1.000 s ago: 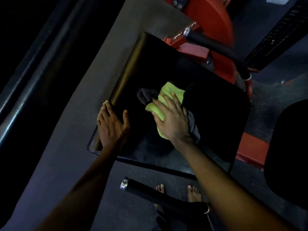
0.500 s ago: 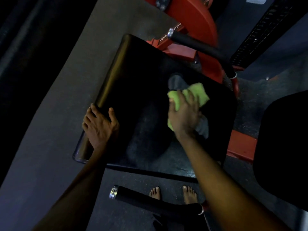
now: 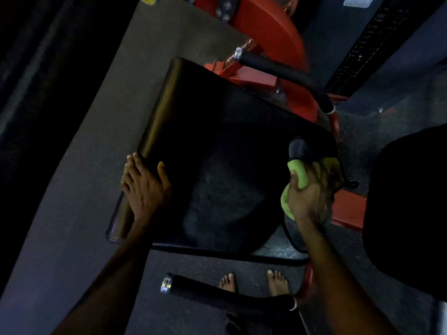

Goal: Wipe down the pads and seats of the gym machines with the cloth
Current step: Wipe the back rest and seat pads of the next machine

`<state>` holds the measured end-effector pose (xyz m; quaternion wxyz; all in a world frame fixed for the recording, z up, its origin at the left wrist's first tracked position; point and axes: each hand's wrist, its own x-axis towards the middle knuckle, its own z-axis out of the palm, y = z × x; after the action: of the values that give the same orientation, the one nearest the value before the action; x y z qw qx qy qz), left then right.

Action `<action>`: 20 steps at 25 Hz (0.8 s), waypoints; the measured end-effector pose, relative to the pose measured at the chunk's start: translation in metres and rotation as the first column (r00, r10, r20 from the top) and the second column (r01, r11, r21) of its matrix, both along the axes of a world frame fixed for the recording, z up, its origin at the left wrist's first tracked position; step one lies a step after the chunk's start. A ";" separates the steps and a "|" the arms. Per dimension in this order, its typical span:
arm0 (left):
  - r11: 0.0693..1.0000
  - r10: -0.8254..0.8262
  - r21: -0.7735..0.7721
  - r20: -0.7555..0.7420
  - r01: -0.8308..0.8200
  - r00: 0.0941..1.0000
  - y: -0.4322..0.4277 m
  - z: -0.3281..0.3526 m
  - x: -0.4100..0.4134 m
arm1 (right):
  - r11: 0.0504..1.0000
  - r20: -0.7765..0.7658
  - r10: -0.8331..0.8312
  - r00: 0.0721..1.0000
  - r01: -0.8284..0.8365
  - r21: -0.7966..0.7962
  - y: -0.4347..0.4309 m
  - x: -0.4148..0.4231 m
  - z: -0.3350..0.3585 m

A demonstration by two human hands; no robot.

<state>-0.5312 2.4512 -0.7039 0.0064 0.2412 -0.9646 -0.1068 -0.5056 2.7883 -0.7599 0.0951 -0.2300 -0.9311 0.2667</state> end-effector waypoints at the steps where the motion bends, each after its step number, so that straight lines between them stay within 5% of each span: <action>1: 0.999 -0.044 0.022 -0.008 0.044 0.999 0.004 0.001 -0.006 | 0.999 0.051 -0.040 0.998 0.040 0.001 0.001 -0.013 -0.002; 5: 0.998 -0.053 -0.025 -0.056 0.051 0.997 0.020 -0.004 -0.023 | 0.977 0.253 -0.204 0.946 0.213 -0.008 0.008 -0.072 -0.012; 10: 0.998 -0.037 -0.048 -0.052 0.035 0.998 0.021 -0.007 -0.020 | 0.992 0.174 -0.113 0.978 0.122 -0.042 0.020 -0.031 -0.015; 15: 0.998 -0.041 -0.051 -0.048 0.039 0.998 0.025 -0.008 -0.024 | 0.981 0.264 -0.182 0.947 0.192 -0.012 0.023 -0.069 -0.015; 17: 0.997 -0.037 -0.074 -0.044 0.034 0.998 0.022 -0.010 -0.024 | 0.987 0.279 -0.158 0.947 0.143 0.075 0.012 -0.083 -0.013; 20: 0.997 -0.036 -0.074 -0.029 0.033 0.999 0.022 -0.010 -0.023 | 0.979 0.130 0.147 0.981 -0.163 0.123 0.005 -0.052 -0.012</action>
<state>-0.5543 2.4734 -0.7139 0.0282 0.2224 -0.9717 -0.0748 -0.5572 2.7930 -0.7717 0.0329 -0.1656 -0.9659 0.1961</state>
